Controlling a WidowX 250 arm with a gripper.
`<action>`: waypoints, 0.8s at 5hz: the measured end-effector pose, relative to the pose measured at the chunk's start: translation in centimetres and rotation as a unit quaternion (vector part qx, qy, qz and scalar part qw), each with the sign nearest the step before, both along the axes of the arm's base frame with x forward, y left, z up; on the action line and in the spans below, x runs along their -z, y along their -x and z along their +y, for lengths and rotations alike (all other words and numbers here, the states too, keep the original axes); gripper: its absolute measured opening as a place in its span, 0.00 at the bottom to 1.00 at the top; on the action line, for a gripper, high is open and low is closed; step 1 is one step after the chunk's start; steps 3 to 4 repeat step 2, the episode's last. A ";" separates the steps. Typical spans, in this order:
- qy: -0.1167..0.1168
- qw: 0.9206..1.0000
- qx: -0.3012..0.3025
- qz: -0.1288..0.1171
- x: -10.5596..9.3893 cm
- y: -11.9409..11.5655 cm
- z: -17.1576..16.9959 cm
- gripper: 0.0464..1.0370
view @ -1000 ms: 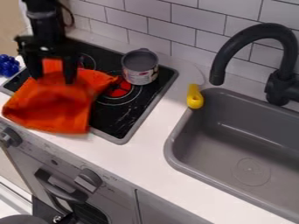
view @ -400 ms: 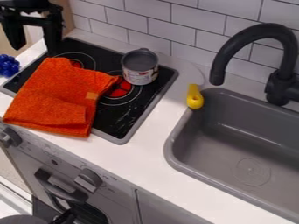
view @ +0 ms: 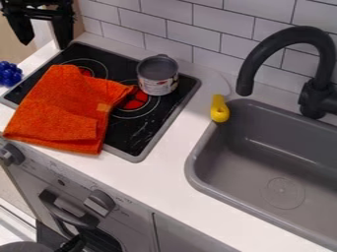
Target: Move the orange cloth to the bottom center of the burner
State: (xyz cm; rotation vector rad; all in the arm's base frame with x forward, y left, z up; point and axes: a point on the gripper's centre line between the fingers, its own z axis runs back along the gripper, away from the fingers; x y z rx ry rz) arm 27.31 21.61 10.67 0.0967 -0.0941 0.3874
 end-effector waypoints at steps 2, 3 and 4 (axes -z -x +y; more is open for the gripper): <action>-0.012 0.999 -0.019 -0.024 1.7 -3.2 1.1 0.96; -0.012 0.999 -0.019 -0.024 1.7 -3.2 1.1 0.96; -0.012 0.999 -0.019 -0.024 1.7 -3.2 1.1 0.96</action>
